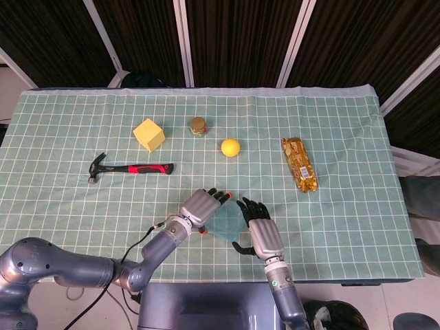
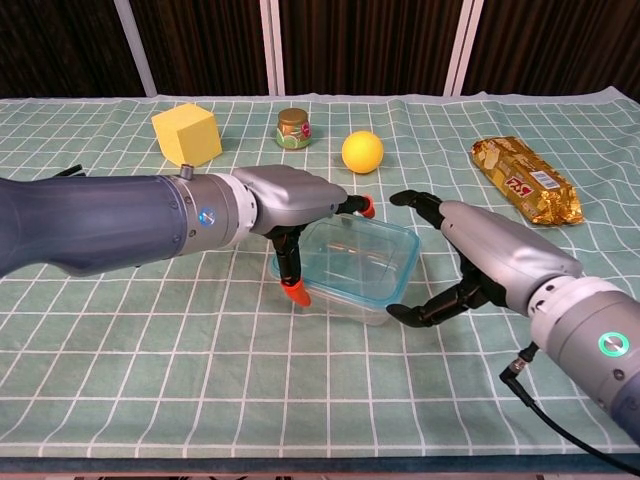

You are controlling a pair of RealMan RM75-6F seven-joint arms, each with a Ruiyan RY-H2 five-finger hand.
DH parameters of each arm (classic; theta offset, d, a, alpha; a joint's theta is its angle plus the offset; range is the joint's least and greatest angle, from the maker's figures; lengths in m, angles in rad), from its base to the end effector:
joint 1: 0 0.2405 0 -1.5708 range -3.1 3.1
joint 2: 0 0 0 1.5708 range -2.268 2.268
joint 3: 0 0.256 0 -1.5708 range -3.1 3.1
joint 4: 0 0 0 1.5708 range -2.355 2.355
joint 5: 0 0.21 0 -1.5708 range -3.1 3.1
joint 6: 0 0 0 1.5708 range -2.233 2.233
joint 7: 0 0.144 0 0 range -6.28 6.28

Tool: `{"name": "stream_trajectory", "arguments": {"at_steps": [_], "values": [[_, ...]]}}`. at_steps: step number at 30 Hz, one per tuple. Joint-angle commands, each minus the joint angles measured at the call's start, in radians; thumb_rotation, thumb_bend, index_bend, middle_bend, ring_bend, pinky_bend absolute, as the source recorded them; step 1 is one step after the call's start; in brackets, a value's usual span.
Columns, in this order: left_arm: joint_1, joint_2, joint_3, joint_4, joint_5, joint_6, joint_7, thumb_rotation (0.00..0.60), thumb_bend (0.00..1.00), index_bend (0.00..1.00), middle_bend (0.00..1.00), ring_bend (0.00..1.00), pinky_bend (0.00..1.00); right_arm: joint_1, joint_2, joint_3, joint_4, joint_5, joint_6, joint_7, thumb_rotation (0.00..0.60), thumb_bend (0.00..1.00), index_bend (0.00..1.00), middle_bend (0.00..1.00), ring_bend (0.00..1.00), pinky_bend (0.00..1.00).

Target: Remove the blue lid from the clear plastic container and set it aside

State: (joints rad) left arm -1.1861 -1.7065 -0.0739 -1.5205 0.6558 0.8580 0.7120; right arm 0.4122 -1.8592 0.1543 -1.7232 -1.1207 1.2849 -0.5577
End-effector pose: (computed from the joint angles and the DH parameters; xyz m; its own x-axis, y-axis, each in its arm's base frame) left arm -0.0361 0.3247 -0.0989 0.6995 0.3381 0.6296 0.6640 -0.6330 -0.3979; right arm -0.1174 -0.2286 -0.0634 0.0986 -0.2931 0.9510 -0.9909 -0.1170 0.0667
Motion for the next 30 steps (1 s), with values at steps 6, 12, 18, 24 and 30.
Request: {"name": "stream_trajectory", "arguments": {"at_steps": [6, 12, 18, 24, 30], "values": [[0.004, 0.001, 0.003, 0.002, -0.004, 0.002, -0.003, 0.600, 0.10, 0.10, 0.23, 0.22, 0.42, 0.001, -0.004, -0.001, 0.005, 0.003, 0.002, 0.001, 0.600, 0.34, 0.00, 0.00, 0.00, 0.00], [0.006, 0.003, 0.005, 0.004, -0.002, 0.002, -0.005, 0.600, 0.10, 0.10, 0.23, 0.22, 0.42, 0.001, -0.004, 0.000, 0.009, 0.001, 0.007, 0.001, 0.600, 0.34, 0.00, 0.00, 0.00, 0.00], [0.007, 0.003, 0.005, 0.004, 0.000, 0.000, -0.006, 0.600, 0.10, 0.10, 0.23, 0.22, 0.42, 0.002, -0.004, 0.001, 0.006, 0.004, 0.008, 0.000, 0.600, 0.34, 0.00, 0.00, 0.00, 0.00], [0.008, -0.002, 0.004, 0.005, 0.002, 0.002, -0.009, 0.600, 0.10, 0.10, 0.23, 0.22, 0.42, 0.002, -0.009, -0.001, 0.005, 0.009, 0.007, 0.001, 0.600, 0.34, 0.00, 0.00, 0.00, 0.00], [0.009, 0.000, 0.005, 0.007, 0.002, 0.002, -0.008, 0.600, 0.10, 0.10, 0.23, 0.22, 0.42, 0.003, -0.011, 0.001, 0.010, 0.011, 0.009, 0.002, 0.600, 0.34, 0.00, 0.00, 0.00, 0.00]]}}
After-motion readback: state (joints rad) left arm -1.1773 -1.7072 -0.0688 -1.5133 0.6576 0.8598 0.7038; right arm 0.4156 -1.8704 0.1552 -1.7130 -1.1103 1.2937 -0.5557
